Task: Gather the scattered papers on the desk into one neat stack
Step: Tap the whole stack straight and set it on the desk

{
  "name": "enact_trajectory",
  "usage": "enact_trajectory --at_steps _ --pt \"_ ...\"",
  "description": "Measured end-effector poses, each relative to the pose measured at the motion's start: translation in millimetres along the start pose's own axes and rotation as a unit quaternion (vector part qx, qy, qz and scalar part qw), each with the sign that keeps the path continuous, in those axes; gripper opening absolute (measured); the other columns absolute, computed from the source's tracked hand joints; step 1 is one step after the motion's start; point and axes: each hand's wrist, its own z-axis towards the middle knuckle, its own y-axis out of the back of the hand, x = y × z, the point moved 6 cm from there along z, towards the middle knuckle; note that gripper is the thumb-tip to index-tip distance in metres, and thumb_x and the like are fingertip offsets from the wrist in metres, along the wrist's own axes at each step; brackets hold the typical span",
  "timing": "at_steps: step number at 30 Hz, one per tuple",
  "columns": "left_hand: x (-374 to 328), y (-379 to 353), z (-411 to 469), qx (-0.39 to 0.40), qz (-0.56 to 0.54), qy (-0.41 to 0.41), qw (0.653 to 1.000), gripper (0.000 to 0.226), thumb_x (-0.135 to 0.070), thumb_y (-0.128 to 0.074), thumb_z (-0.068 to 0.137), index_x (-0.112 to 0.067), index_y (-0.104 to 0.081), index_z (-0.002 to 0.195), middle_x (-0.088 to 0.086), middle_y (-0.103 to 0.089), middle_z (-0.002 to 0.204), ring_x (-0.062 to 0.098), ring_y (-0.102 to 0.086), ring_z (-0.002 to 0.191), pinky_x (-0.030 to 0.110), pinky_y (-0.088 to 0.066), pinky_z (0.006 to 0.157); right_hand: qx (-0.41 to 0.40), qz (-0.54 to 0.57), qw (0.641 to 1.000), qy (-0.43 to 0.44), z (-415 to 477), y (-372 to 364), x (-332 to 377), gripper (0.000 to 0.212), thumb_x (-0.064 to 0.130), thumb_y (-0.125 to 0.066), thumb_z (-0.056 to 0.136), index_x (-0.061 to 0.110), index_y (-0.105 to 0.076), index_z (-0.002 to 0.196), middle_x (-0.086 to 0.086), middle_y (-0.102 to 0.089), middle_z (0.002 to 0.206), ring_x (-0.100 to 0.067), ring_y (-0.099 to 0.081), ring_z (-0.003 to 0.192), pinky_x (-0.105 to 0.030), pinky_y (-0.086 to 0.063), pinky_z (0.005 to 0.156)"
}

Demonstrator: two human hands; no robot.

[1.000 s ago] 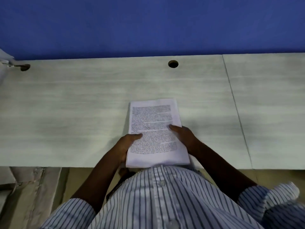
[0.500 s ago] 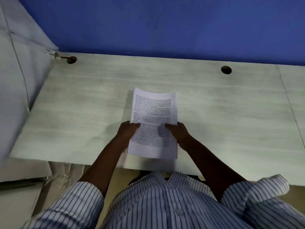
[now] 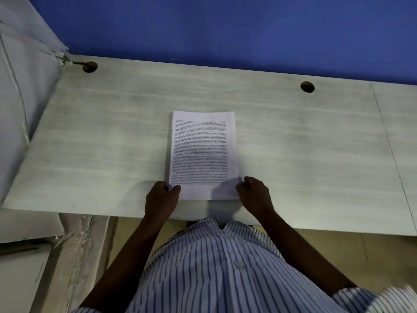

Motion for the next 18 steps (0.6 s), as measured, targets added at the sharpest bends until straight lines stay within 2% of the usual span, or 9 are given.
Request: enact_trajectory --at_steps 3,5,7,9,11,13,15,18 --pt "-5.7 -0.2 -4.4 -0.015 -0.019 0.006 1.000 0.033 -0.034 -0.061 0.093 -0.008 -0.064 0.112 0.000 -0.060 0.101 0.021 -0.056 0.093 0.028 -0.040 0.078 0.024 -0.002 0.999 0.025 -7.8 -14.1 4.1 0.025 0.027 -0.057 0.096 0.008 -0.064 0.109 -0.008 -0.069 0.113 -0.026 -0.062 0.104 -0.019 -0.032 0.070" --pt "-9.1 0.0 -2.4 -0.016 -0.019 0.009 1.000 0.039 -0.036 -0.061 0.092 -0.006 -0.065 0.117 0.003 -0.064 0.108 0.024 -0.058 0.098 0.028 -0.042 0.082 0.024 -0.003 0.999 0.026 -7.4 -14.2 7.6 0.028 0.029 -0.058 0.095 0.007 -0.065 0.112 -0.008 -0.069 0.112 -0.027 -0.062 0.104 -0.019 -0.033 0.072" --pt "-6.8 2.1 1.0 -0.014 -0.018 0.016 1.000 0.041 -0.040 -0.061 0.090 -0.007 -0.068 0.112 0.007 -0.069 0.110 0.024 -0.061 0.095 0.030 -0.045 0.078 0.015 -0.001 1.000 0.007 -4.5 -8.3 4.7 0.019 0.026 -0.058 0.095 0.009 -0.063 0.087 -0.003 -0.067 0.089 -0.028 -0.061 0.091 -0.023 -0.030 0.066" --pt "-3.8 5.3 1.4 -0.015 -0.016 0.016 1.000 0.037 -0.041 -0.060 0.088 -0.008 -0.071 0.100 0.008 -0.070 0.099 0.025 -0.064 0.090 0.030 -0.046 0.073 -0.009 0.011 1.000 -0.015 -3.5 -0.6 2.0 0.030 0.022 -0.059 0.093 0.017 -0.049 0.065 0.007 -0.054 0.066 -0.023 -0.054 0.077 -0.027 -0.026 0.059" --pt "-4.6 5.8 -0.7 -0.020 -0.010 0.004 1.000 0.034 -0.038 -0.058 0.089 -0.007 -0.070 0.087 0.007 -0.069 0.087 0.025 -0.064 0.083 0.030 -0.045 0.068 -0.009 0.001 1.000 -0.008 -6.4 -1.6 4.4 0.027 0.022 -0.059 0.092 0.017 -0.051 0.066 0.006 -0.056 0.068 -0.022 -0.052 0.074 -0.028 -0.029 0.056" --pt "-8.2 5.1 -4.2 -0.022 0.004 -0.006 1.000 0.035 -0.035 -0.057 0.090 -0.004 -0.068 0.077 0.006 -0.066 0.077 0.024 -0.062 0.075 0.028 -0.041 0.063 -0.002 -0.005 1.000 0.004 -8.8 -7.2 5.9 0.017 0.025 -0.060 0.092 0.010 -0.065 0.084 -0.002 -0.067 0.086 -0.025 -0.060 0.082 -0.025 -0.036 0.063" --pt "-9.0 6.2 -4.6 -0.021 0.002 -0.006 1.000 0.038 -0.033 -0.058 0.091 -0.002 -0.067 0.071 0.006 -0.065 0.070 0.022 -0.061 0.069 0.027 -0.040 0.058 -0.005 0.003 1.000 0.001 -7.5 -8.4 4.4 0.021 0.027 -0.060 0.092 0.008 -0.070 0.097 -0.006 -0.071 0.096 -0.026 -0.065 0.092 -0.026 -0.041 0.069" --pt "-6.8 12.0 -2.4 -0.020 -0.010 0.000 1.000 0.042 -0.033 -0.059 0.091 -0.003 -0.060 0.062 0.007 -0.060 0.063 0.021 -0.056 0.062 0.026 -0.037 0.055 -0.008 0.013 1.000 -0.012 -6.8 -3.6 1.6 0.020 0.024 -0.061 0.092 0.009 -0.064 0.079 -0.001 -0.066 0.076 -0.026 -0.062 0.081 -0.027 -0.038 0.059"
